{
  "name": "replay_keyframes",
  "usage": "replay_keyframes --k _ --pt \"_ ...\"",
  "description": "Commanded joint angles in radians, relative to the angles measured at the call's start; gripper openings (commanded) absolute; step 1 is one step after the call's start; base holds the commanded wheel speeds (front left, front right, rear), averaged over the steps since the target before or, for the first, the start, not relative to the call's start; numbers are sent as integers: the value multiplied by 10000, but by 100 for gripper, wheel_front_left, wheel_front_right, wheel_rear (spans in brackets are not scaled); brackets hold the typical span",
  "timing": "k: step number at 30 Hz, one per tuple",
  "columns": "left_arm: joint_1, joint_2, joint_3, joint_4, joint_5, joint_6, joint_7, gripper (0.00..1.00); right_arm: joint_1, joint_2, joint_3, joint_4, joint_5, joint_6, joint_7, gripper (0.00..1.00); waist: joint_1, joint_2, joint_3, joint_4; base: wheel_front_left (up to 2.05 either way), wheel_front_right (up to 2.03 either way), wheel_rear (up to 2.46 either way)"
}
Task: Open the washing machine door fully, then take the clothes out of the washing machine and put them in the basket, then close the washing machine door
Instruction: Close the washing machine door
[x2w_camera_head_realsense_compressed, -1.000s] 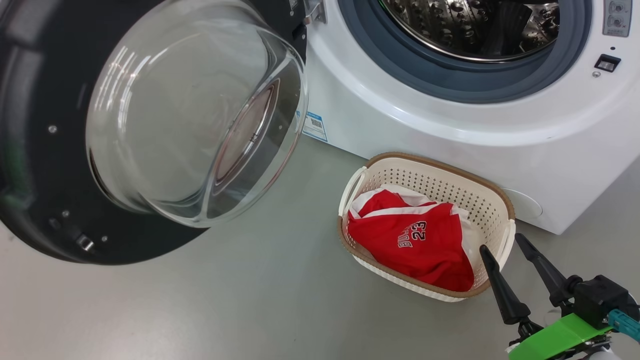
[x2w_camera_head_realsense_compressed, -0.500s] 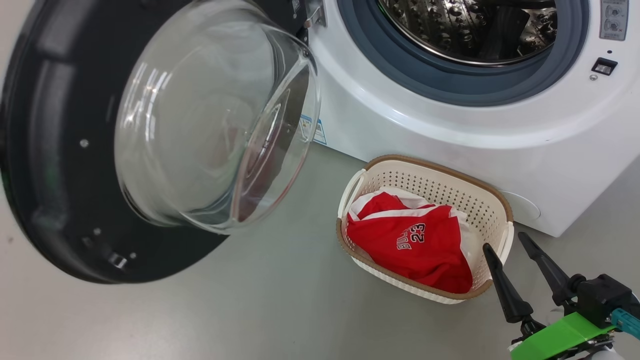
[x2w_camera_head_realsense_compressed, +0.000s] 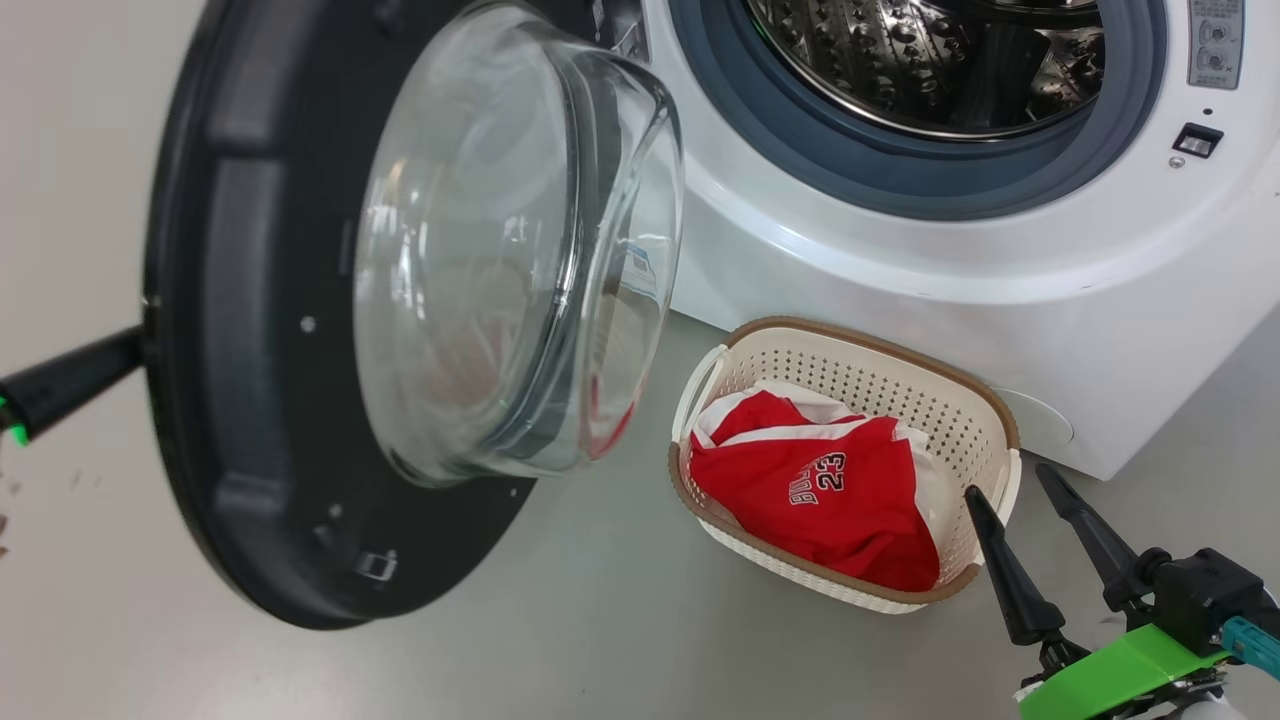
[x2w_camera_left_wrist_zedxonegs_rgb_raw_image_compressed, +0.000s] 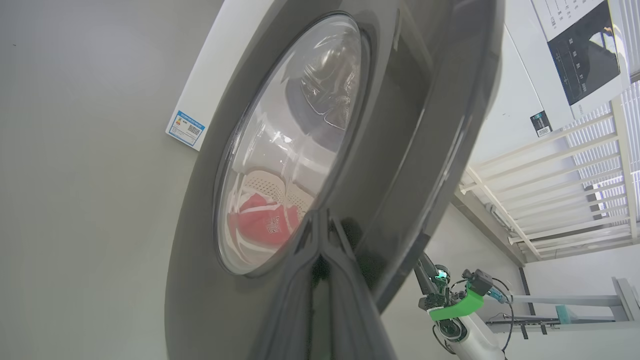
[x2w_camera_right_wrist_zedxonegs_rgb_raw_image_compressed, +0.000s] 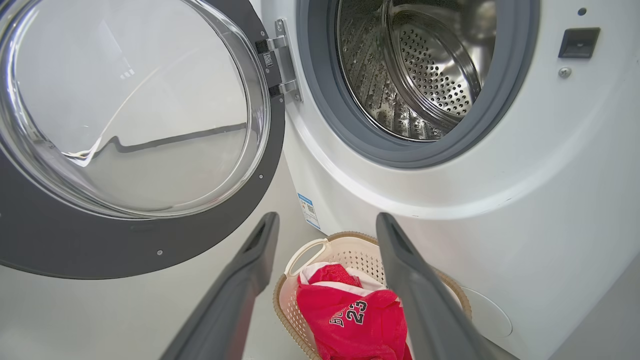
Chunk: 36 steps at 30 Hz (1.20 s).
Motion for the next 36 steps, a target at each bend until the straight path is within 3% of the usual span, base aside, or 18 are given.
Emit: replay_keyframes --k 1,21,36 --pt "-8 418 236 -435 -136 -141 138 0 -36 -94 164 -238 -105 73 -67 100 0 -1 -11 -4 0 0 0" --pt "-93 -584 -1353 -2547 -677 -141 -239 0 12 -14 64 -334 -155 73 -67 100 0 -1 5 -260 0 0 0" --pt "99 -270 -1418 -1961 -272 -142 -1546 0 28 4 -5 -340 -156 73 -67 100 0 -1 -66 -238 0 0 0"
